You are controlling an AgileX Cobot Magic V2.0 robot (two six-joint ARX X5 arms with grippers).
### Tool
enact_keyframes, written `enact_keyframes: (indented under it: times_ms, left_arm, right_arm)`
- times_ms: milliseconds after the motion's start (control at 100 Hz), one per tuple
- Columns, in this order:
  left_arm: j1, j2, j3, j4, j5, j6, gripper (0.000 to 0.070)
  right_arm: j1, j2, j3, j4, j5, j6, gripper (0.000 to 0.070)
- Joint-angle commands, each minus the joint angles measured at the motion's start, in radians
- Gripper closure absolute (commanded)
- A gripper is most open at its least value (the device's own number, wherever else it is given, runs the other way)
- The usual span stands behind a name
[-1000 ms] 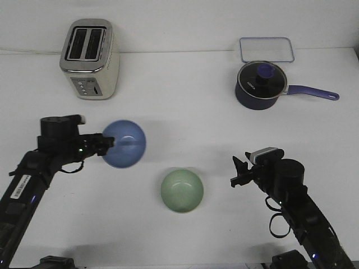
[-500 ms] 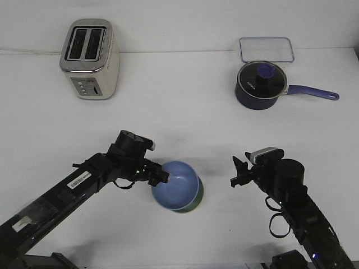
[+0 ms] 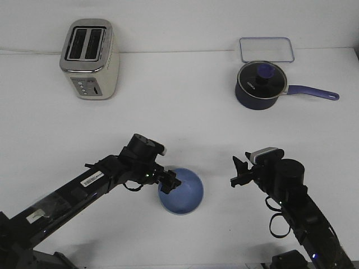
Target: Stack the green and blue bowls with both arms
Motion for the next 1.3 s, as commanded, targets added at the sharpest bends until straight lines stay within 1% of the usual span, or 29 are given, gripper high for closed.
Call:
enact_keyframes:
  times_ms: [0,80,230,300,350,440,470,530,550,570,580,590,610,620,670,680,800,880,930,1010,1050,1110,1290]
  left_arm:
    - [0.015,-0.024,0.037,0.001,-0.04,0.02,0.0278]
    - [0.048,-0.072,0.06,-0.006,-0.12,0.04,0.0224]
    - [0.152,-0.219,0.069,0.02,-0.322,0.113,0.0225]
    - [0.217,-0.287,0.069,0.026,-0.379,0.14,0.0226]
    - [0.271,-0.333,0.069,0.027,-0.401,0.148,0.023]
    - [0.371,-0.407,0.066,0.024,-0.406,0.163,0.0252]
    - [0.407,-0.433,0.061,0.026,-0.406,0.166,0.0277]
    - [0.477,-0.489,0.039,0.032,-0.406,0.174,0.0393]
    - [0.505,-0.515,0.021,0.038,-0.406,0.181,0.0443]
    - [0.526,-0.537,0.004,0.045,-0.406,0.187,0.0509]
    - [0.531,-0.545,-0.002,0.048,-0.406,0.188,0.0509]
    - [0.546,-0.562,-0.016,0.056,-0.406,0.192,0.0559]
    - [0.562,-0.58,-0.034,0.067,-0.406,0.195,0.0596]
    - [0.577,-0.599,-0.054,0.081,-0.406,0.198,0.0629]
    - [0.621,-0.662,-0.124,0.133,-0.406,0.208,0.0698]
    - [0.63,-0.678,-0.143,0.148,-0.406,0.211,0.0696]
    - [0.725,-0.864,-0.38,0.343,-0.405,0.221,0.0688]
    - [0.762,-0.98,-0.533,0.463,-0.391,0.22,0.0689]
    - [0.774,-1.041,-0.608,0.515,-0.385,0.213,0.0689]
    - [0.782,-1.11,-0.677,0.529,-0.386,0.211,0.0689]
    - [0.781,-1.13,-0.689,0.521,-0.386,0.209,0.0689]
    - [0.781,-1.144,-0.69,0.51,-0.387,0.21,0.0689]
    - [0.781,-1.158,-0.689,0.526,-0.387,0.206,0.0688]
  right_arm:
    - [0.003,0.003,0.01,0.008,-0.005,0.006,0.0395]
    - [0.003,0.003,0.01,0.008,-0.004,0.006,0.0395]
    - [0.003,0.003,0.01,0.009,-0.001,0.005,0.0395]
    - [0.003,0.002,0.01,0.009,0.006,0.003,0.0395]
    - [0.003,0.002,0.01,0.01,0.007,0.003,0.0395]
    - [0.003,-0.003,0.01,0.01,0.011,0.002,0.0396]
    - [0.003,-0.01,0.01,0.01,0.017,0.0,0.0402]
    - [0.003,-0.034,0.01,0.01,0.036,-0.002,0.0459]
    - [0.003,-0.046,0.01,0.011,0.046,-0.002,0.0485]
    - [0.003,-0.058,0.01,0.012,0.057,-0.003,0.0511]
    - [0.003,-0.065,0.01,0.013,0.063,-0.003,0.0525]
    - [0.003,-0.071,0.009,0.014,0.068,-0.003,0.0538]
    - [0.003,-0.085,0.008,0.018,0.077,-0.006,0.0567]
    - [0.003,-0.094,0.007,0.021,0.083,-0.006,0.0584]
    - [0.003,-0.137,-0.002,0.037,0.113,-0.018,0.0685]
    - [0.003,-0.146,-0.005,0.042,0.117,-0.021,0.07]
    - [0.003,-0.263,-0.054,0.09,0.173,-0.055,0.07]
    - [0.003,-0.339,-0.103,0.127,0.194,-0.055,0.07]
    - [0.003,-0.385,-0.136,0.159,0.199,-0.055,0.07]
    - [0.003,-0.439,-0.172,0.174,0.237,-0.058,0.07]
    - [0.003,-0.452,-0.18,0.172,0.269,-0.057,0.07]
    - [0.003,-0.457,-0.183,0.165,0.296,-0.057,0.07]
    - [0.003,-0.457,-0.183,0.174,0.303,-0.053,0.07]
